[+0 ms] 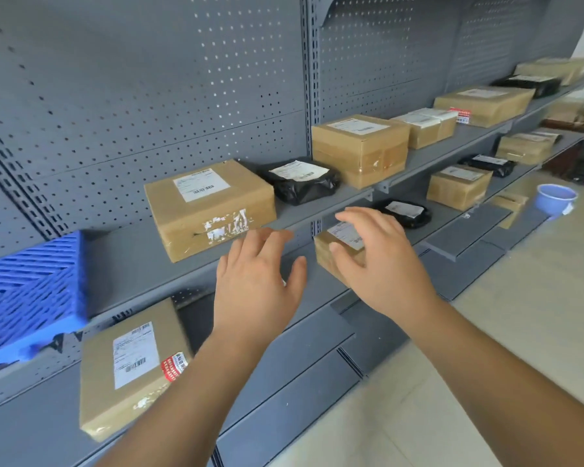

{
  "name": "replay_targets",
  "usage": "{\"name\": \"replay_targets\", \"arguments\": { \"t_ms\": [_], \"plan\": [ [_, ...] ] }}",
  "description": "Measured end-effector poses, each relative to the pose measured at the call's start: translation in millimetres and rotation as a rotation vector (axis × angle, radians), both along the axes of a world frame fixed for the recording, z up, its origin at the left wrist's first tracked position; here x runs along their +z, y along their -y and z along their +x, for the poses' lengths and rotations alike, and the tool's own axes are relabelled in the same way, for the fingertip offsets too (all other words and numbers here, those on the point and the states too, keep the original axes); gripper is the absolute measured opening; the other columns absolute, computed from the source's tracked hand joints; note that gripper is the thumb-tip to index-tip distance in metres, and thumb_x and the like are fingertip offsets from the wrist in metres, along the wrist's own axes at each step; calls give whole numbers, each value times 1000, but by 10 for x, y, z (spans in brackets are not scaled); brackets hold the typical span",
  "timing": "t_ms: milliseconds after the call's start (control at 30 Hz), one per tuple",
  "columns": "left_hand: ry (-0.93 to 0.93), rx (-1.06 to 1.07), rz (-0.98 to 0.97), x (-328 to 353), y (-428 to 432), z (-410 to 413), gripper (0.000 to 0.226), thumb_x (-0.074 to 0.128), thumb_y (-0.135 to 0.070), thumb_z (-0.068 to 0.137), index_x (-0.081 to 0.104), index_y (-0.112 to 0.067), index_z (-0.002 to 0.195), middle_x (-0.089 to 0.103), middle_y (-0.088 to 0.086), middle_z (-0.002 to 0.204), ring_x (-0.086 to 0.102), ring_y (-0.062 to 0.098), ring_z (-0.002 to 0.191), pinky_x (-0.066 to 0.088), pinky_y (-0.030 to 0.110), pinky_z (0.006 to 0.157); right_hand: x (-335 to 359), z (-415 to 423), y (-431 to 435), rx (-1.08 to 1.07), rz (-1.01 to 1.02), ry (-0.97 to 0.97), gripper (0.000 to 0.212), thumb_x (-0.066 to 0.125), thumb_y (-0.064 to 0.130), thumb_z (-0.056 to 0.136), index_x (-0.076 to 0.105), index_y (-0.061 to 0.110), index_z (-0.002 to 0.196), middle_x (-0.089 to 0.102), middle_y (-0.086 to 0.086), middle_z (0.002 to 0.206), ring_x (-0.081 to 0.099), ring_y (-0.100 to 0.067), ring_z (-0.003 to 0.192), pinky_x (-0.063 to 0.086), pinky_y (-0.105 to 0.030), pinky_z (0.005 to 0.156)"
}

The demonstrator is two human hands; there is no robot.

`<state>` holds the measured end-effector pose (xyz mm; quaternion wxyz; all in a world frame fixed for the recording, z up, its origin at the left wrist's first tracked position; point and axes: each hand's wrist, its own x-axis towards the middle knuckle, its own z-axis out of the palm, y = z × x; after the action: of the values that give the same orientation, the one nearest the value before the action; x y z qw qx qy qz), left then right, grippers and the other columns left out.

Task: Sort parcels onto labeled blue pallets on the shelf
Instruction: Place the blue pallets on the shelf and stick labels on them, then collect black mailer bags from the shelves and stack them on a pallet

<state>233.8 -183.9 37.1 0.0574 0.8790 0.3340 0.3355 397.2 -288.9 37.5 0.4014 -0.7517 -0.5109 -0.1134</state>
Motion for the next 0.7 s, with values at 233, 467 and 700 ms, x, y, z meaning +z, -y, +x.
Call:
{"name": "replay_targets", "arguments": {
  "t_ms": [233,467,700],
  "plan": [
    [12,-65,-58,0,-44,718,34,64,-36,94,64,-25,125,61,-3,121,56,26,111,43,40,93,-11,521,-3,-34,-29,-87,38,63,30,96,59,18,132,59,5,135,48,-18,125,42,-41,106],
    [88,-105,-167,-61,-530,1396,38,58,-27,100,56,-20,137,59,1,132,52,25,117,42,39,100,-6,1037,-521,-22,-83,-168,43,55,35,97,56,22,138,55,9,139,46,-14,128,43,-38,105],
    [188,-88,-250,31,-1191,1966,37,55,-29,100,55,-21,136,58,-2,131,48,23,120,43,39,100,141,1556,-1232,7,-84,-193,40,54,35,101,55,23,139,56,10,139,48,-12,131,42,-32,106]
  ]
}}
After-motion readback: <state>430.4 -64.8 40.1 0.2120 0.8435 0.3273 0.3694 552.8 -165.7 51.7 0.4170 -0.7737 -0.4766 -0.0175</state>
